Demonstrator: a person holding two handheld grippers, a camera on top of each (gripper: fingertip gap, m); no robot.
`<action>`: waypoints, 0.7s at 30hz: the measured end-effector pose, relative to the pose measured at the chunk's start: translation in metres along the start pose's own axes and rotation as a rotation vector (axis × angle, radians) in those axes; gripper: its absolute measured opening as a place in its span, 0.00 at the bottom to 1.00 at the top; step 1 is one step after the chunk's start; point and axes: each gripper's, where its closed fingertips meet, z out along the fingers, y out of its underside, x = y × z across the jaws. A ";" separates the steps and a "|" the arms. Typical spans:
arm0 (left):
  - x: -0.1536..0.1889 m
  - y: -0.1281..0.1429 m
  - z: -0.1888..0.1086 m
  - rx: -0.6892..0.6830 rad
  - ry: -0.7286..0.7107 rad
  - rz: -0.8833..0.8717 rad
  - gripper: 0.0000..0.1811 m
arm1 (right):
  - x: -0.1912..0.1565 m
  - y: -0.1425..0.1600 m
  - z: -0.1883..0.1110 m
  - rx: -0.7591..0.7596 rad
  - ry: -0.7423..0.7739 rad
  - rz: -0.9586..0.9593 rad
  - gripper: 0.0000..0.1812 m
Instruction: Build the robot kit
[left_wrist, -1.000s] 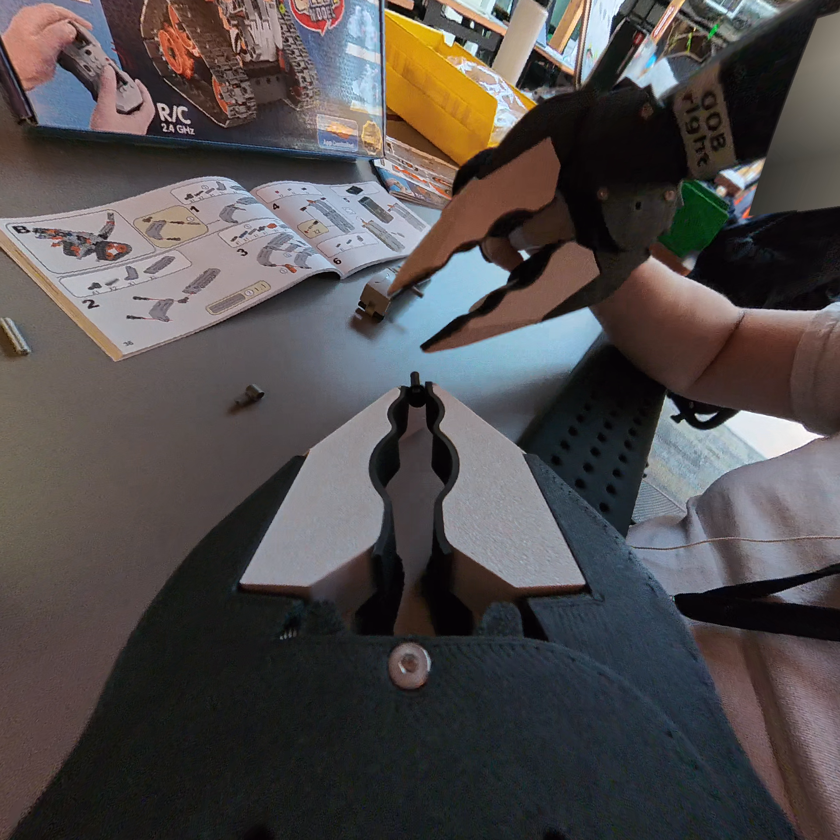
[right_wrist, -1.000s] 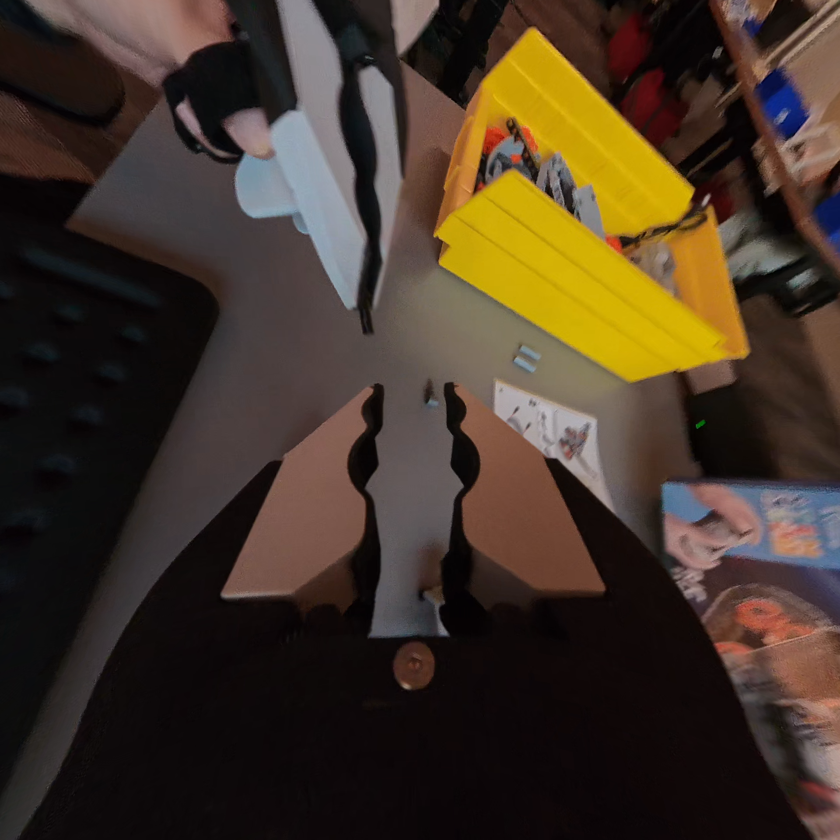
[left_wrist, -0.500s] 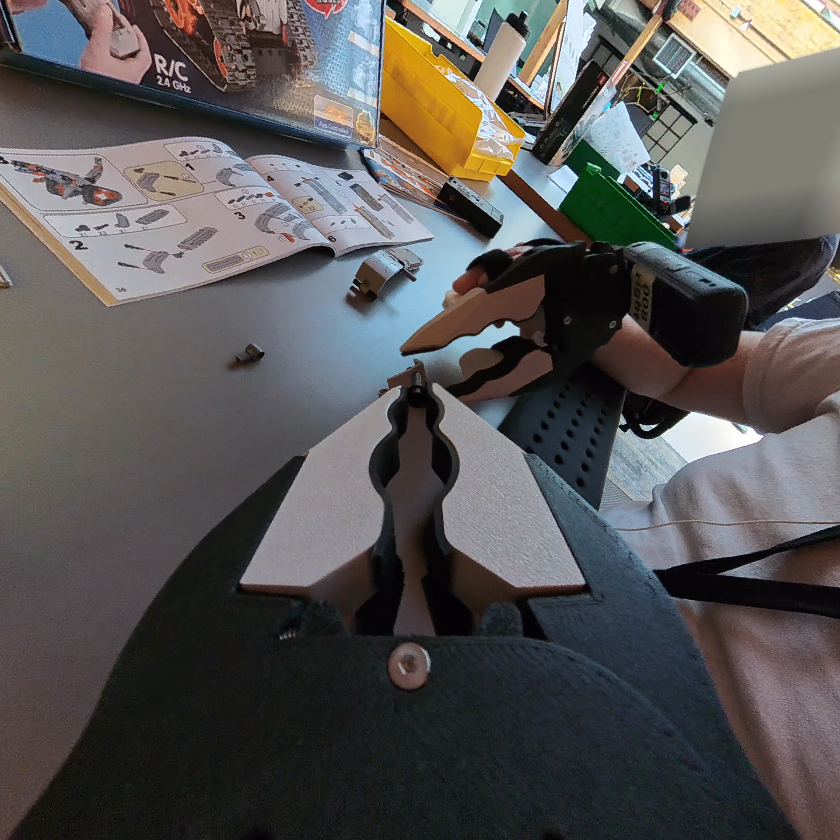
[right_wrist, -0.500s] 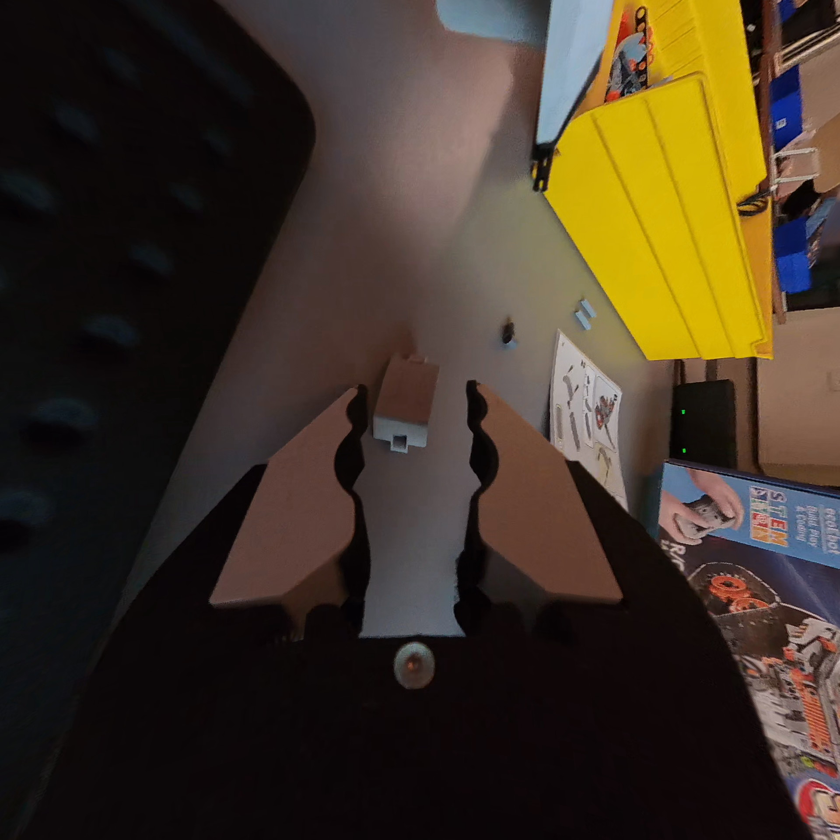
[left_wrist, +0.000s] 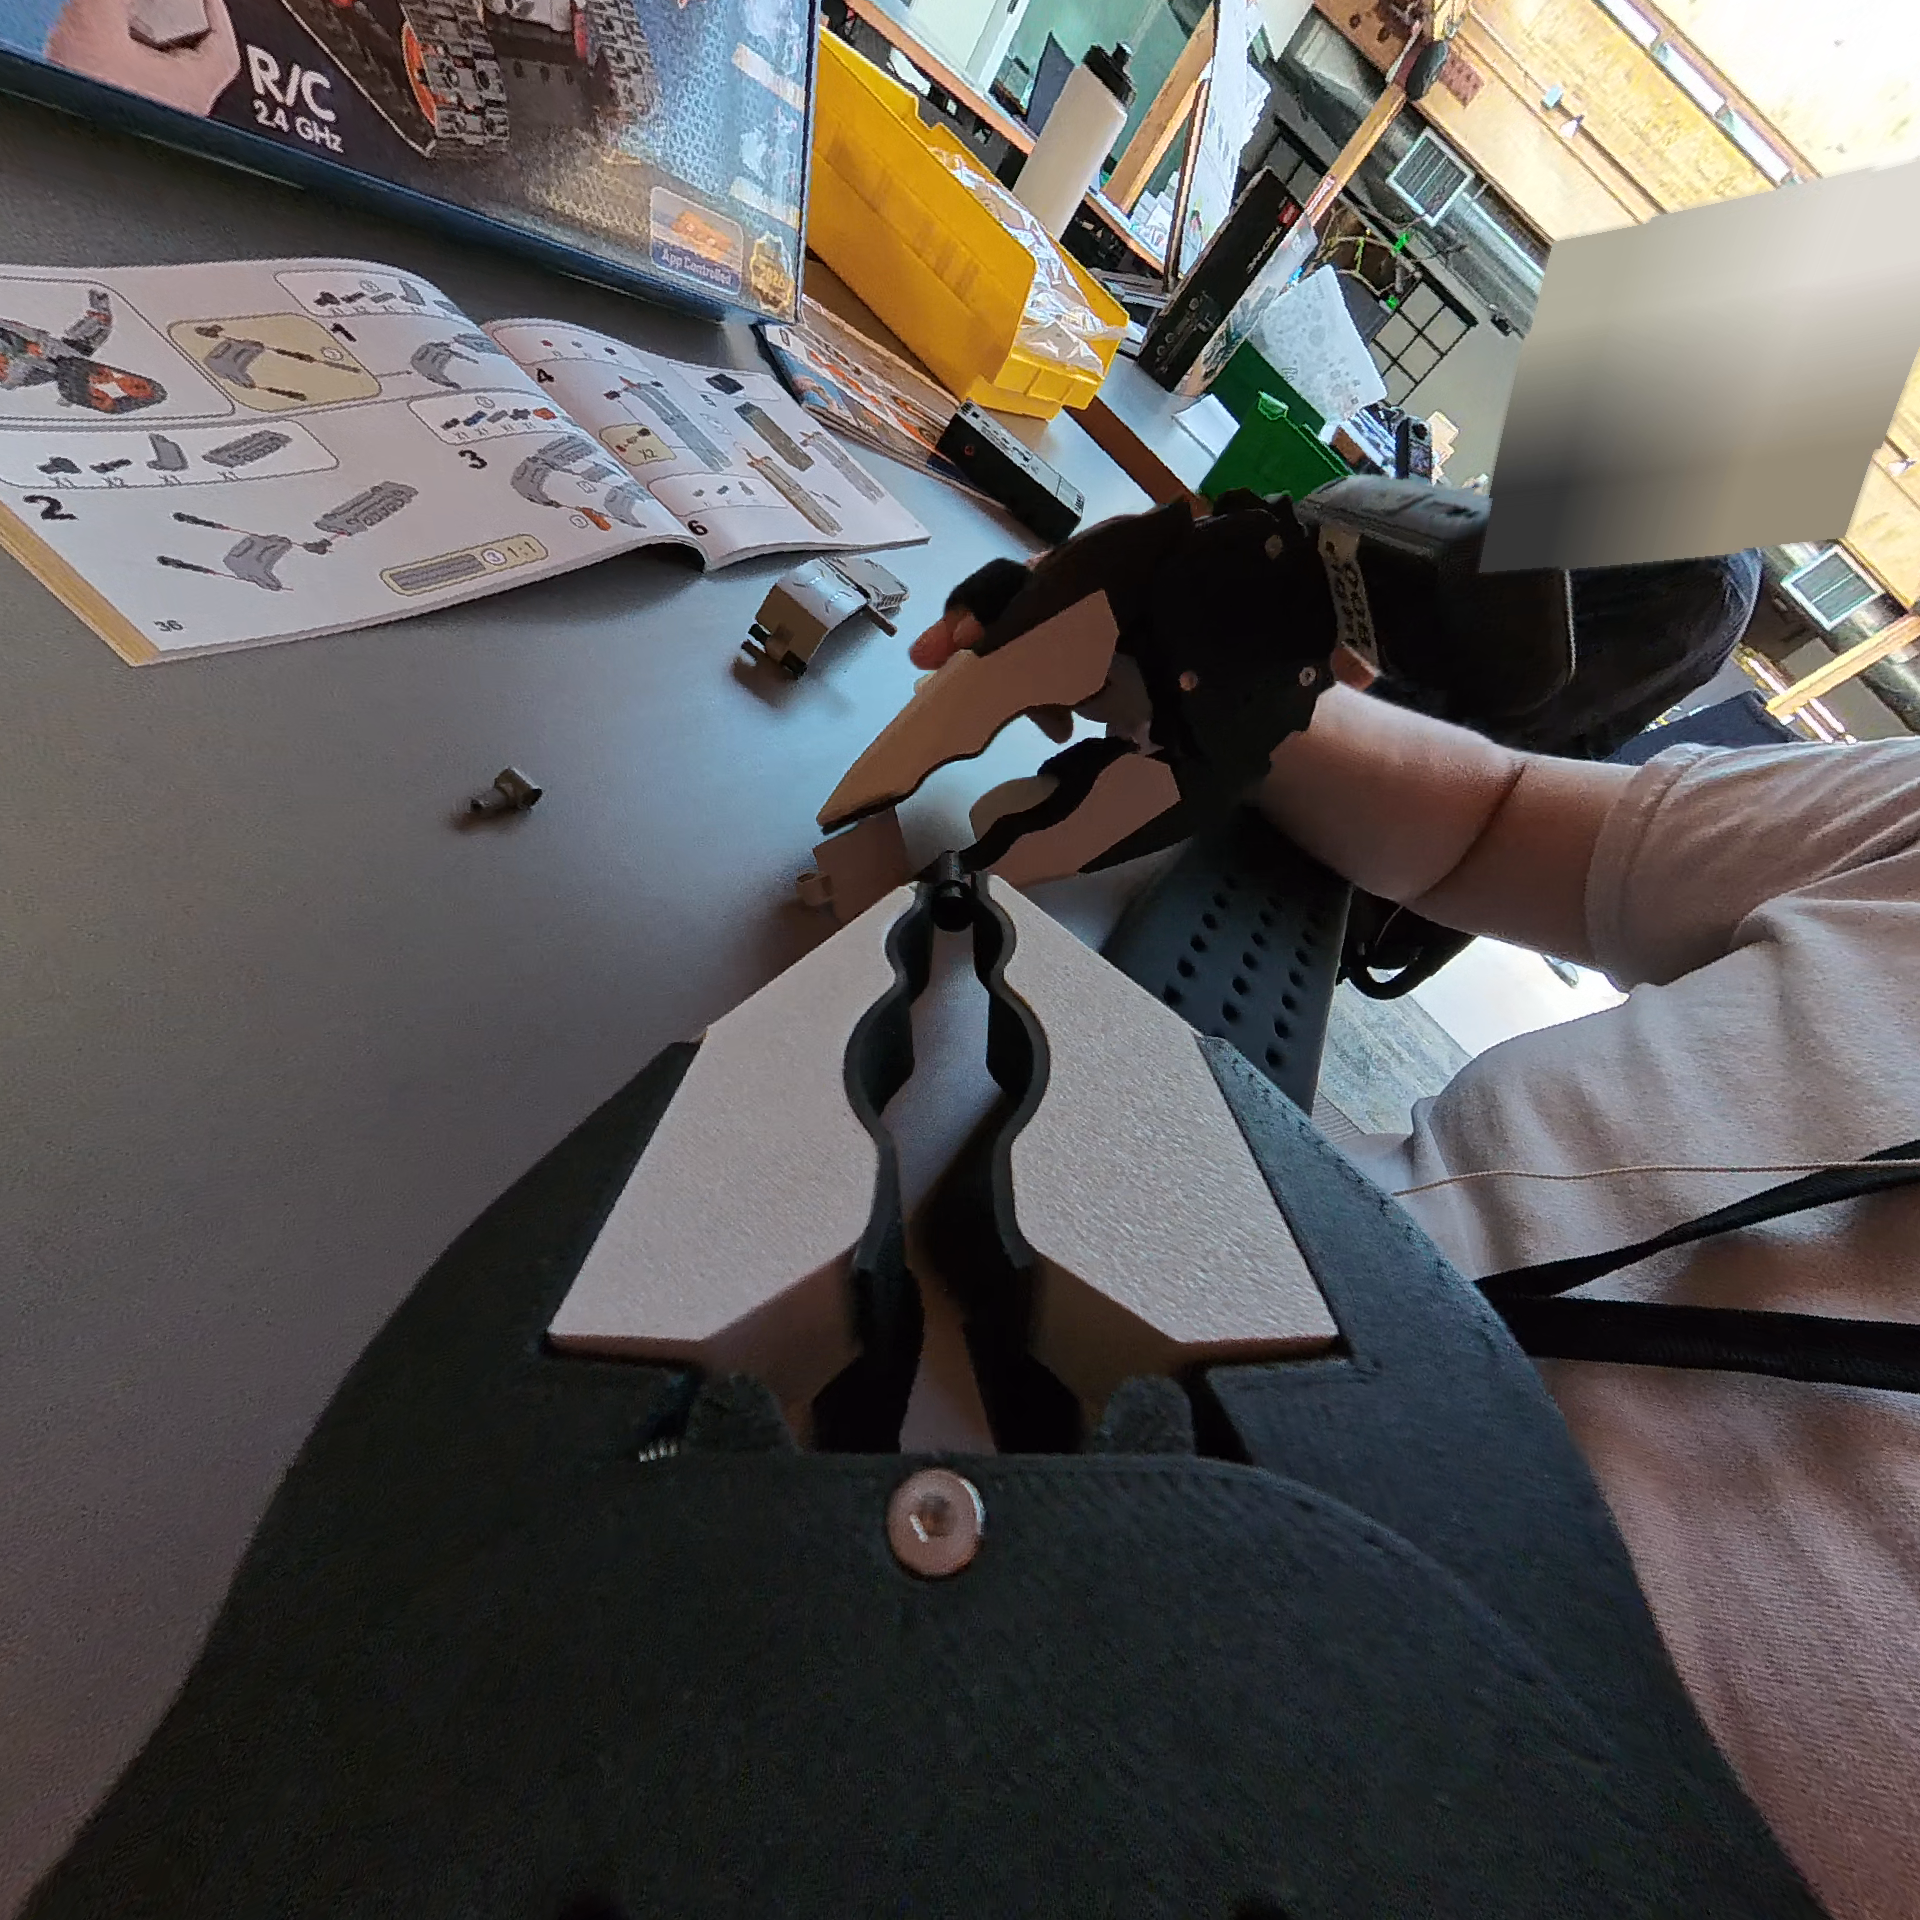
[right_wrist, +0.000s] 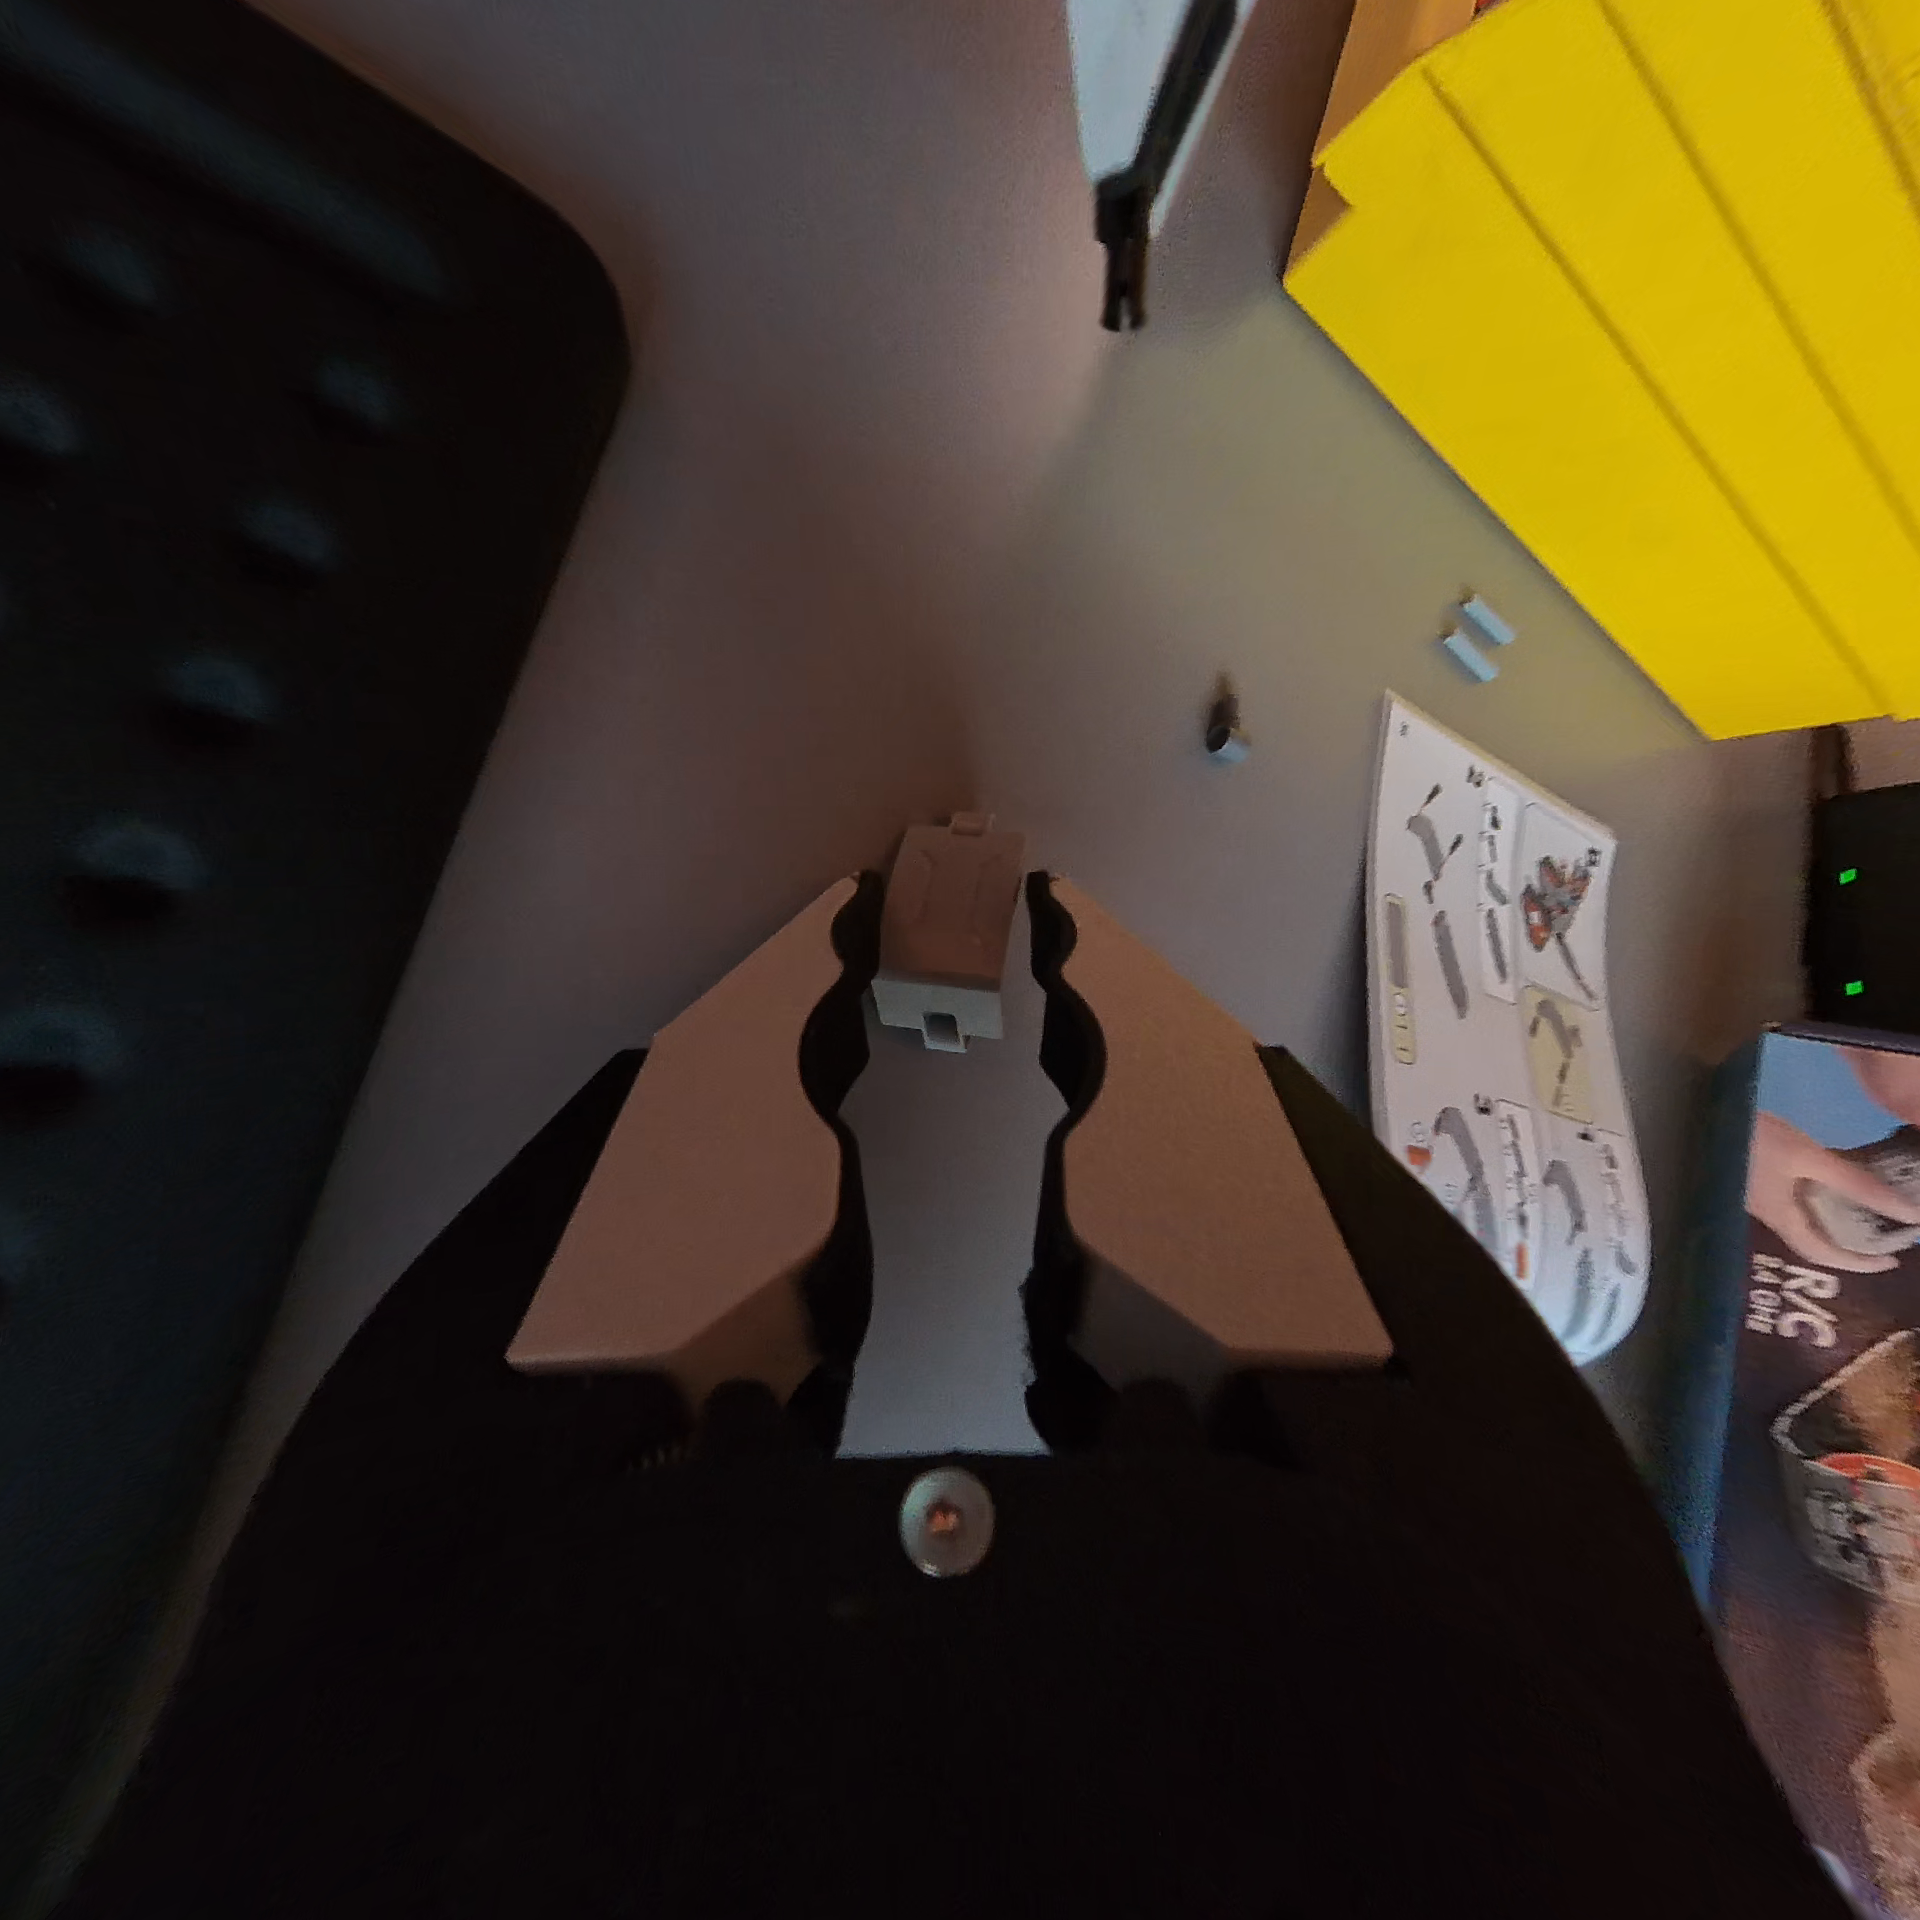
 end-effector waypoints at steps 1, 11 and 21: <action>0.000 0.001 0.000 -0.003 0.001 -0.001 0.03 | 0.000 0.000 0.001 0.001 -0.012 0.028 0.15; -0.007 0.012 0.005 -0.040 -0.004 -0.036 0.03 | -0.009 -0.038 -0.025 0.281 -0.661 0.876 0.13; -0.015 0.018 0.004 -0.030 -0.030 -0.050 0.03 | -0.029 -0.015 -0.001 0.045 -0.433 0.494 0.13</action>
